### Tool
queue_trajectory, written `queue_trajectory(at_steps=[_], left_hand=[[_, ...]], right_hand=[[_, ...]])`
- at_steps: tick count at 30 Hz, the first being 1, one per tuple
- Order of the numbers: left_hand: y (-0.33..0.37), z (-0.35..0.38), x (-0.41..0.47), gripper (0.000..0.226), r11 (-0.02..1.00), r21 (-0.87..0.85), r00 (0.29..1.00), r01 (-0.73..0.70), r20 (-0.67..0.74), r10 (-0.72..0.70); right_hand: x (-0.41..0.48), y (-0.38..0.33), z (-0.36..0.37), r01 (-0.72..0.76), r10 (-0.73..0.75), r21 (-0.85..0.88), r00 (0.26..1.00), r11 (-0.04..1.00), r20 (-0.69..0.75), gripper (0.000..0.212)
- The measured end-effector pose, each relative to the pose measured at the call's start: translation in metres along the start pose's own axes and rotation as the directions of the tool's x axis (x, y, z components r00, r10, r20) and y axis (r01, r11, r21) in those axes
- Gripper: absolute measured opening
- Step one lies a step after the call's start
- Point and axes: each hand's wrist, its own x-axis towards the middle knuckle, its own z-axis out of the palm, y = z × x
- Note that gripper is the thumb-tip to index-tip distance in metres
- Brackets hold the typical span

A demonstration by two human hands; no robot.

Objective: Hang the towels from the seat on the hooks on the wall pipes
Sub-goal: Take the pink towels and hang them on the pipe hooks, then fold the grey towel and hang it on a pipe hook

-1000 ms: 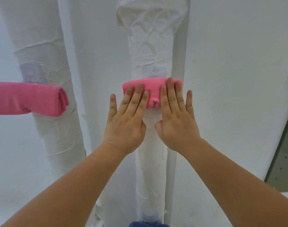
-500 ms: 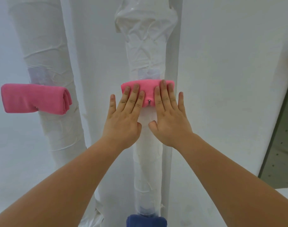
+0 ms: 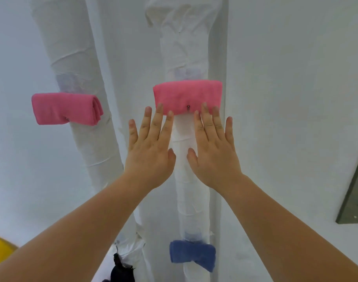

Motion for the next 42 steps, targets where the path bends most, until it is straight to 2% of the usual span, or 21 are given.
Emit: queue_trajectory(at_steps=[5,13,17,21,25,30,32,34,36,38,39,42], left_hand=[[-0.003,0.0,-0.018,0.086,0.999,-0.033,0.998,0.037,0.046,-0.035],[-0.028,0.031,-0.06,0.077,0.981,-0.175,0.979,0.08,0.197,-0.045],[-0.069,0.061,-0.089,0.077,0.932,-0.36,0.972,0.05,0.232,0.037],[-0.134,0.093,-0.127,0.071,0.84,-0.54,0.958,-0.058,0.207,0.2],[-0.208,0.12,-0.172,0.074,0.757,-0.638,0.897,-0.138,0.243,0.369],[-0.296,0.117,-0.212,0.073,0.604,-0.756,0.746,-0.252,0.245,0.619],[-0.322,0.112,-0.221,0.075,0.577,-0.758,0.706,-0.305,0.226,0.671],[-0.341,0.109,-0.23,0.075,0.558,-0.759,0.677,-0.335,0.219,0.703],[-0.353,0.109,-0.242,0.077,0.542,-0.776,0.658,-0.324,0.226,0.718],[-0.358,0.112,-0.258,0.078,0.519,-0.789,0.612,-0.329,0.241,0.753],[-0.361,0.112,-0.267,0.078,0.502,-0.797,0.586,-0.337,0.24,0.774],[-0.363,0.112,-0.294,0.077,0.471,-0.808,0.519,-0.355,0.249,0.818]], right_hand=[[-0.024,-0.009,0.003,-0.013,0.011,0.056,0.999,0.998,0.032,0.079],[-0.055,-0.038,0.029,-0.122,0.12,0.004,0.978,0.992,0.169,0.071],[-0.07,-0.084,0.06,-0.154,0.155,-0.023,0.952,0.988,0.265,0.072],[-0.096,-0.147,0.095,-0.251,0.266,-0.089,0.902,0.964,0.339,0.075],[-0.127,-0.235,0.134,-0.341,0.422,-0.262,0.822,0.903,0.383,0.076],[-0.164,-0.359,0.146,-0.468,0.638,-0.448,0.663,0.762,0.392,0.078],[-0.173,-0.402,0.137,-0.509,0.695,-0.48,0.595,0.715,0.404,0.078],[-0.177,-0.436,0.122,-0.515,0.724,-0.517,0.57,0.684,0.389,0.077],[-0.181,-0.463,0.105,-0.547,0.772,-0.546,0.472,0.635,0.425,0.074],[-0.189,-0.486,0.089,-0.58,0.823,-0.586,0.357,0.566,0.442,0.073],[-0.195,-0.497,0.083,-0.585,0.839,-0.604,0.323,0.541,0.438,0.073],[-0.218,-0.529,0.07,-0.616,0.863,-0.611,0.283,0.498,0.418,0.072]])
